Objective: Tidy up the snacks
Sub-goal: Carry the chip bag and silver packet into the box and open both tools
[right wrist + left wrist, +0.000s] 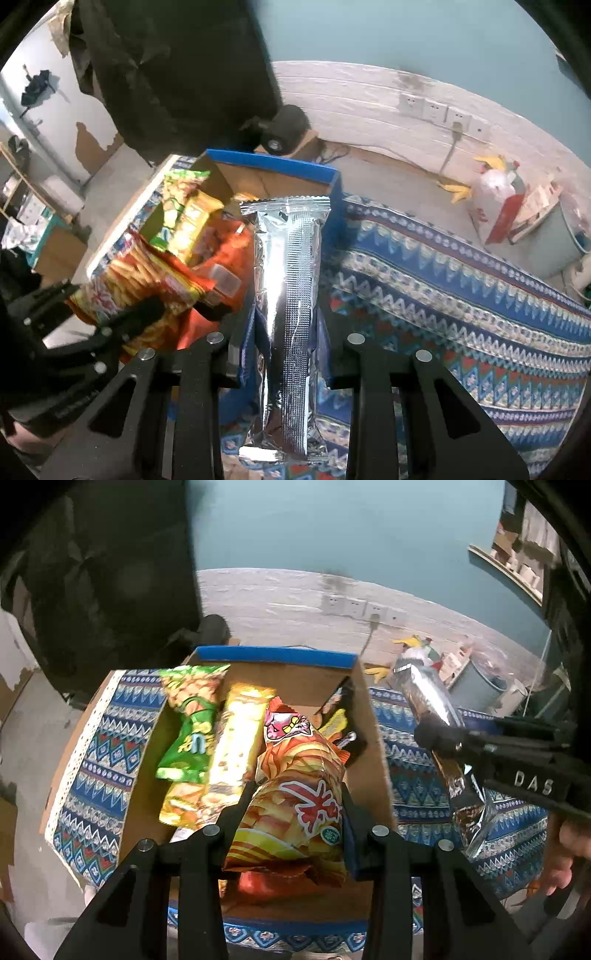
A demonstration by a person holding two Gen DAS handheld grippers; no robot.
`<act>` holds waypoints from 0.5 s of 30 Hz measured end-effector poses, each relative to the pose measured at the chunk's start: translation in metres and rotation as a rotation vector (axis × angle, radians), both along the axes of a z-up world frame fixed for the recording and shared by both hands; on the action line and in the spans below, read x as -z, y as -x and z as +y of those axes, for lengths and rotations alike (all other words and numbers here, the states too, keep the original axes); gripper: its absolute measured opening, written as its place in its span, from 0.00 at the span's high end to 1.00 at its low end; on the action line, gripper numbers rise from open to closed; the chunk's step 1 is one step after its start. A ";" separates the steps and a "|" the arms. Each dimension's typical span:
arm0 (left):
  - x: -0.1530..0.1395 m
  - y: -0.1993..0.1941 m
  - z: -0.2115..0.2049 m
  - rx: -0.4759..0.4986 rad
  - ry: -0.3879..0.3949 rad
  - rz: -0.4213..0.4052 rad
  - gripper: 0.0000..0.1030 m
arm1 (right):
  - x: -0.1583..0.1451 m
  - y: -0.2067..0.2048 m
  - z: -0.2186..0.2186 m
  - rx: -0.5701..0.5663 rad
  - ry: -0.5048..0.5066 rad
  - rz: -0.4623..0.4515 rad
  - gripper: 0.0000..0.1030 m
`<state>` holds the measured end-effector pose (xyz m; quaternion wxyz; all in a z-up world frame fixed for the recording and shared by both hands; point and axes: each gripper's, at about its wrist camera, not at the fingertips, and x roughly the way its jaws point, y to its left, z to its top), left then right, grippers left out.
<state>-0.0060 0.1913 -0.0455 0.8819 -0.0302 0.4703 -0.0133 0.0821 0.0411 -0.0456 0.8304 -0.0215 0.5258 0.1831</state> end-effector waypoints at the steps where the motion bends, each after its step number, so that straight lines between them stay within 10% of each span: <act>1: 0.002 0.000 0.003 -0.005 0.002 0.004 0.61 | 0.000 -0.002 0.004 -0.004 -0.002 0.000 0.75; 15: 0.011 0.001 0.028 -0.078 0.024 0.026 0.47 | 0.012 -0.034 0.042 -0.045 -0.088 0.048 0.75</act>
